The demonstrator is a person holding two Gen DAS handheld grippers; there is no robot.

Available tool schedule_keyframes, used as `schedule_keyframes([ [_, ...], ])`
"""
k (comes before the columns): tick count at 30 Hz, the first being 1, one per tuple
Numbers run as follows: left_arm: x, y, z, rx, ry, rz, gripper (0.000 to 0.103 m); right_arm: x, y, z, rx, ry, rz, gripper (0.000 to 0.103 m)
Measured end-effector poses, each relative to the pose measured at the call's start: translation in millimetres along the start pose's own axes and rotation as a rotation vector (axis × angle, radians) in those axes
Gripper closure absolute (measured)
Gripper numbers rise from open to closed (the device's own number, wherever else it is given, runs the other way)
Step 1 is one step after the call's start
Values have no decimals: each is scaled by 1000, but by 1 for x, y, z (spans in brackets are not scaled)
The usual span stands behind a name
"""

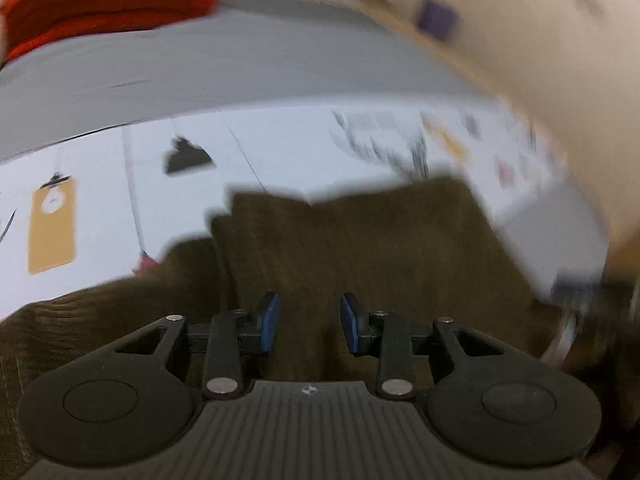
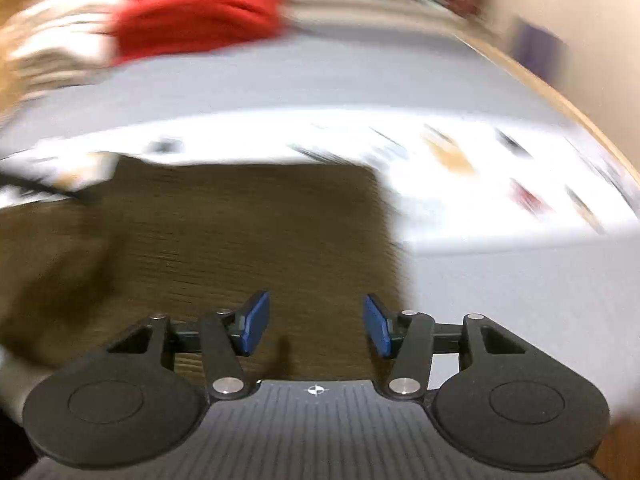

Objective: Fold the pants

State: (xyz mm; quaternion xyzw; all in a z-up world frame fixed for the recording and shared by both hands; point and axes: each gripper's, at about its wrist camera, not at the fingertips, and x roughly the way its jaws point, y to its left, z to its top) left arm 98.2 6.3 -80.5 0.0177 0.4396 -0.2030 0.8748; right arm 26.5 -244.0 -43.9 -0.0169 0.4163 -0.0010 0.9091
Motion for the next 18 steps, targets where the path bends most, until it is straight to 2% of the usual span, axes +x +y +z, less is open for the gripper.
schedule_keyframes([
  [2, 24, -16, -13, 109, 115, 68, 66, 14, -22, -3, 118, 88, -70, 45],
  [3, 29, -22, -21, 154, 137, 104, 67, 20, -32, -6, 180, 130, -69, 43],
  [5, 23, -39, -22, 243, 117, 154, 66, 28, -46, -11, 285, 187, -34, 37],
  [6, 15, -44, -21, 251, 97, 155, 66, 31, -50, -13, 318, 202, -25, 37],
  [8, -4, -50, -17, 217, 66, 153, 64, 35, -53, -15, 359, 216, -19, 33],
  [11, -33, -54, -14, 171, 37, 166, 63, 39, -58, -14, 421, 229, 5, 33],
  [13, -47, -56, -23, 142, 27, 155, 63, 41, -62, -14, 462, 236, 32, 33],
  [16, -44, -56, -39, 65, 53, 135, 64, 41, -64, -15, 487, 251, 68, 32],
  [18, -29, -54, -53, 36, 123, 133, 73, 38, -62, -15, 467, 246, 74, 32],
])
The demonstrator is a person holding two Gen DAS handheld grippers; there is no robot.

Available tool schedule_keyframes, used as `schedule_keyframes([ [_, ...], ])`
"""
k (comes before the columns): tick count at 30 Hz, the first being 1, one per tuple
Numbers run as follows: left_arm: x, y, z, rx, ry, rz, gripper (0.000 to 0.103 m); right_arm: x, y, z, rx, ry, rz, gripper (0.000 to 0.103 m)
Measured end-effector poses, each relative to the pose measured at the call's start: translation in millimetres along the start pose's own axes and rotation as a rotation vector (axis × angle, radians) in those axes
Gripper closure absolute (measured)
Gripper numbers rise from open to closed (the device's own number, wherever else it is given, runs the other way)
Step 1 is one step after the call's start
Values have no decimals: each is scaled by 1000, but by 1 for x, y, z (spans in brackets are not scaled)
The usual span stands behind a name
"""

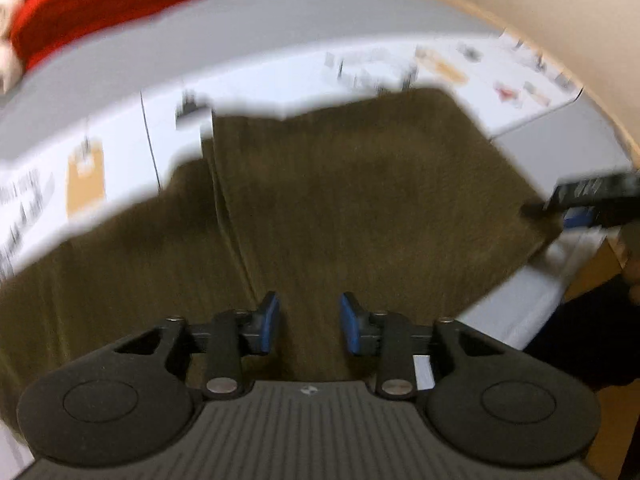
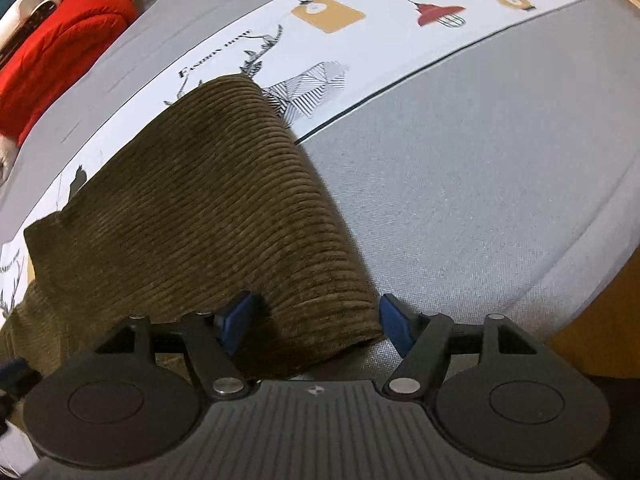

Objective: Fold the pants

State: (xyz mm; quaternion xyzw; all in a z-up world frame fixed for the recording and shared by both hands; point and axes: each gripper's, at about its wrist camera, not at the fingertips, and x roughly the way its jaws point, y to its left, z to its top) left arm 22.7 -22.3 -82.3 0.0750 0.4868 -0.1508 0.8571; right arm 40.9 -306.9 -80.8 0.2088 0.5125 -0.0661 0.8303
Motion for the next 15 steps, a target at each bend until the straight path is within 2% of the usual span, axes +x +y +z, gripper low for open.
schedule_keyframes([
  [2, 14, -4, -7, 30, 63, 35, 72, -2, -1, -1, -5, 1, 10, 32],
  [5, 11, -7, -6, 61, 20, 41, 71, -2, -6, -2, 20, 10, 24, 32],
  [11, 2, 6, -5, 2, -34, 18, 69, -1, -6, -2, 17, 4, 15, 32],
  [15, 2, 5, -2, 3, -39, 32, 68, 4, -3, -3, 3, 13, 10, 29],
])
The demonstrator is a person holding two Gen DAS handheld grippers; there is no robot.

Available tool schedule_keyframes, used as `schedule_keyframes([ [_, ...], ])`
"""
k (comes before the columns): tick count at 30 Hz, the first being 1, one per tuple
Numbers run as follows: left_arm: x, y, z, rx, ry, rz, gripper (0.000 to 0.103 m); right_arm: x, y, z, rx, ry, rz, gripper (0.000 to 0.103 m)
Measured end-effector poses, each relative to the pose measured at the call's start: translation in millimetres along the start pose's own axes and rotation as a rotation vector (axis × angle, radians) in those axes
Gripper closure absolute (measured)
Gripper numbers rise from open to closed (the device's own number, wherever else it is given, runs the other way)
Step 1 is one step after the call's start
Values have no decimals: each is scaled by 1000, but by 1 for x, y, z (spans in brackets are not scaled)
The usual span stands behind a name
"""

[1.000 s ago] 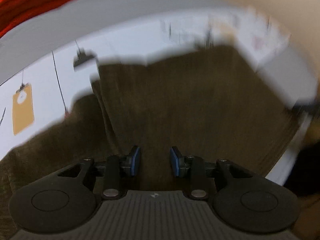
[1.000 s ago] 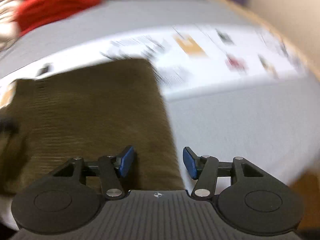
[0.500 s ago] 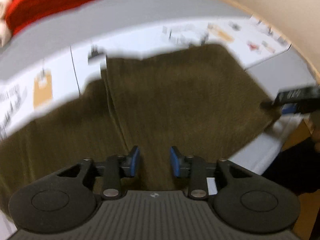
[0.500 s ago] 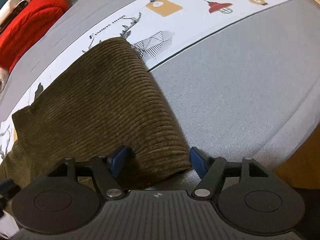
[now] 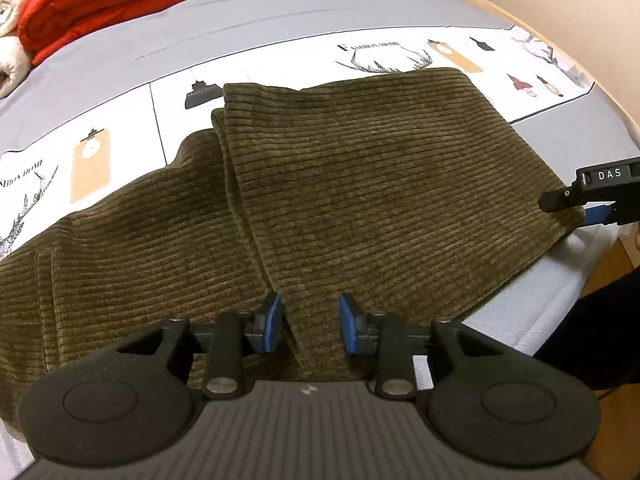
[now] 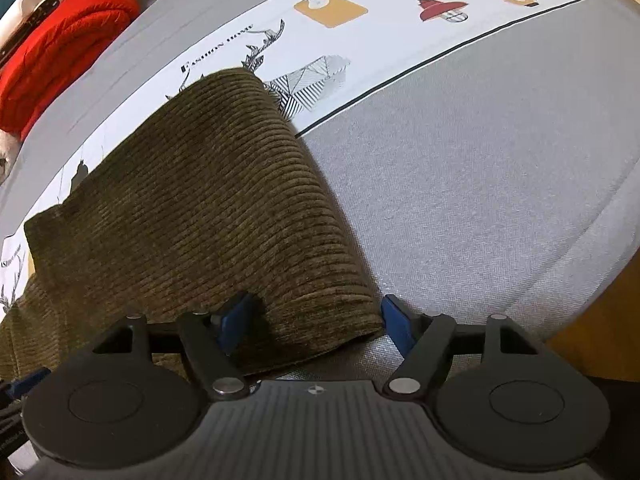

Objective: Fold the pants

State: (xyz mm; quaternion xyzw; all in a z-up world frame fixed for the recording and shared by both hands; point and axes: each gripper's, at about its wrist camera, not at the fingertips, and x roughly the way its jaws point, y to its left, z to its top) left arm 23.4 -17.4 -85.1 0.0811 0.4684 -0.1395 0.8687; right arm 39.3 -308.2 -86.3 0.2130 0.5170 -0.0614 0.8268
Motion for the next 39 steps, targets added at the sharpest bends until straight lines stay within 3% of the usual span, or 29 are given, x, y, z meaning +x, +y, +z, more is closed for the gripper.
schedule_keyframes([
  [7, -1, -1, 4, 1, -23, -3, 63, 8, 5, 1, -9, 12, -6, 24],
  [12, -2, 2, 8, -13, -38, -5, 63, 8, 10, 0, -38, -3, -21, 27],
  [15, -2, 5, 10, -24, -48, -3, 62, 6, 11, -1, -49, -15, -20, 36],
  [20, -4, 8, 13, -40, -63, -10, 62, -4, 17, -3, -97, -51, 5, 64],
  [24, -6, 10, 16, -64, -81, -31, 62, -18, 26, -8, -153, -101, 17, 71],
  [28, -15, 16, 21, -143, -138, -135, 52, -45, 51, -16, -294, -219, 34, 75],
  [32, -31, 23, 27, -237, -229, -336, 20, -77, 86, -40, -538, -385, 85, 76],
  [37, -42, 19, 33, -263, -296, -516, 18, -96, 124, -89, -818, -521, 166, 76],
  [39, -44, 24, 34, -302, -325, -493, 17, -98, 137, -110, -932, -561, 181, 77],
])
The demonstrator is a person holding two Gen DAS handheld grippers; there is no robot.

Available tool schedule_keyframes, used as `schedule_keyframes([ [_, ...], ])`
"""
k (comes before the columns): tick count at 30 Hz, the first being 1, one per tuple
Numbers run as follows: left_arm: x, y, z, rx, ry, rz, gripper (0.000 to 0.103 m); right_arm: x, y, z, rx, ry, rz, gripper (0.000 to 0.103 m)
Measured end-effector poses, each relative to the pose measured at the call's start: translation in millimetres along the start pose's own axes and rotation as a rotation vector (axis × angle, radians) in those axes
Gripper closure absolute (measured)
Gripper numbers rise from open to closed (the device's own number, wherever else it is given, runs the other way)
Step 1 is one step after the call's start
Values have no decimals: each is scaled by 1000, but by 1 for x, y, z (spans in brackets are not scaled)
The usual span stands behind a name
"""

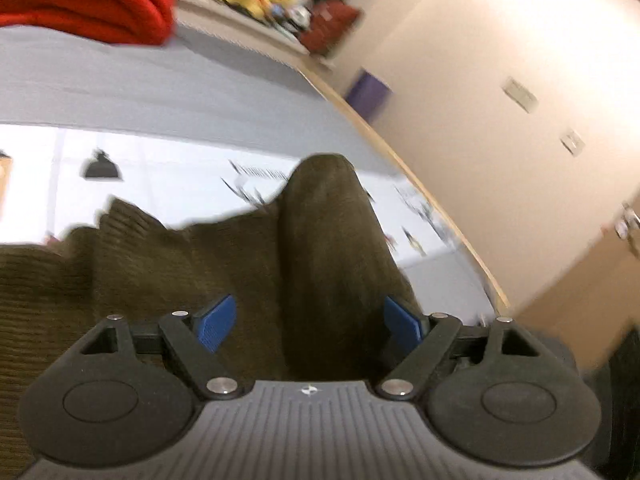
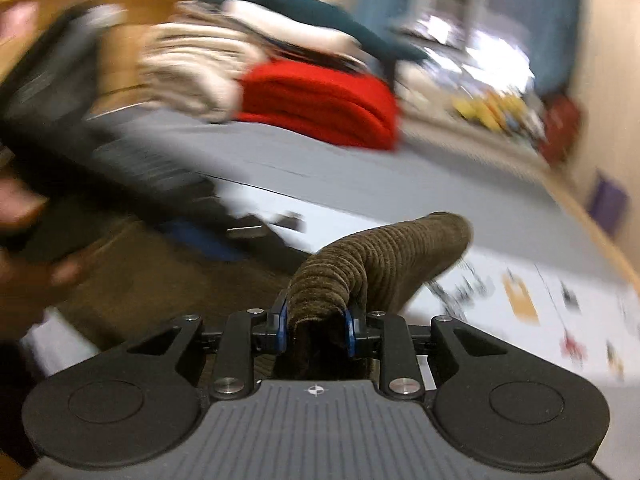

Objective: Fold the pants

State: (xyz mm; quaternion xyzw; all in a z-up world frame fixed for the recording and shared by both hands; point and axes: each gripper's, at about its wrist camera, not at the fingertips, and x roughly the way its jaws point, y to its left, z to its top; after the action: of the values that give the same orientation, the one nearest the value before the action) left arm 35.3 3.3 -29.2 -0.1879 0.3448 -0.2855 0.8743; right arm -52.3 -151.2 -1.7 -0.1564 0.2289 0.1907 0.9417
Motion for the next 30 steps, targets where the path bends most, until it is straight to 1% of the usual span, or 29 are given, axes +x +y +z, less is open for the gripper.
schedule_keyframes([
  [2, -1, 10, 6, -62, -10, -17, 17, 1, 9, -1, -42, -2, 23, 77],
  [4, -3, 15, 11, -94, -32, -28, 17, 4, 13, -2, -74, -1, 40, 77],
  [7, -1, 16, 13, -80, -20, -19, 17, 6, 17, -1, -108, -10, 59, 77],
  [10, -4, 10, 14, -44, -32, -49, 17, 5, 30, -2, -178, -19, 79, 77],
  [11, -4, 7, 14, -22, -29, -44, 17, 4, 33, -4, -206, -23, 93, 77],
  [13, -2, 6, 14, 8, -14, -5, 17, 2, 43, -4, -258, -42, 128, 77],
  [14, 1, 7, 12, 20, -3, 23, 24, -1, 48, -4, -283, -56, 150, 77],
  [15, 1, 8, 11, 33, 5, 54, 38, -4, 53, -4, -302, -68, 173, 77],
  [16, 2, 10, 11, 50, 13, 98, 49, -8, 56, -3, -319, -78, 195, 77],
  [17, 3, 14, 10, 71, 33, 150, 81, -8, 60, -3, -335, -86, 209, 77],
  [19, 0, 27, 8, 61, 67, 214, 83, -5, 63, 0, -339, -77, 214, 76],
  [21, -5, 39, 9, 44, 77, 255, 84, 1, 58, 6, -297, -65, 242, 74],
  [22, -10, 44, 9, 48, 78, 269, 84, 3, 56, 11, -264, -67, 258, 71],
  [23, -16, 50, 9, 52, 73, 287, 84, 4, 53, 17, -213, -64, 292, 67],
  [24, -23, 56, 9, 47, 65, 299, 84, 8, 48, 23, -131, -58, 358, 65],
  [25, -33, 63, 10, 31, 56, 305, 84, 10, 38, 31, -17, -48, 438, 61],
  [26, -44, 73, 11, 8, 47, 312, 84, 13, 31, 38, 79, -41, 498, 58],
  [27, -55, 84, 12, -13, 38, 323, 84, 16, 21, 43, 182, -40, 558, 57],
  [28, -67, 97, 12, -38, 29, 344, 84, 20, 16, 47, 270, -44, 602, 53],
  [29, -78, 108, 13, -65, 24, 363, 84, 25, 8, 51, 342, -46, 598, 46],
  [30, -91, 119, 13, -94, 18, 380, 84, 30, 2, 53, 385, -42, 550, 42],
])
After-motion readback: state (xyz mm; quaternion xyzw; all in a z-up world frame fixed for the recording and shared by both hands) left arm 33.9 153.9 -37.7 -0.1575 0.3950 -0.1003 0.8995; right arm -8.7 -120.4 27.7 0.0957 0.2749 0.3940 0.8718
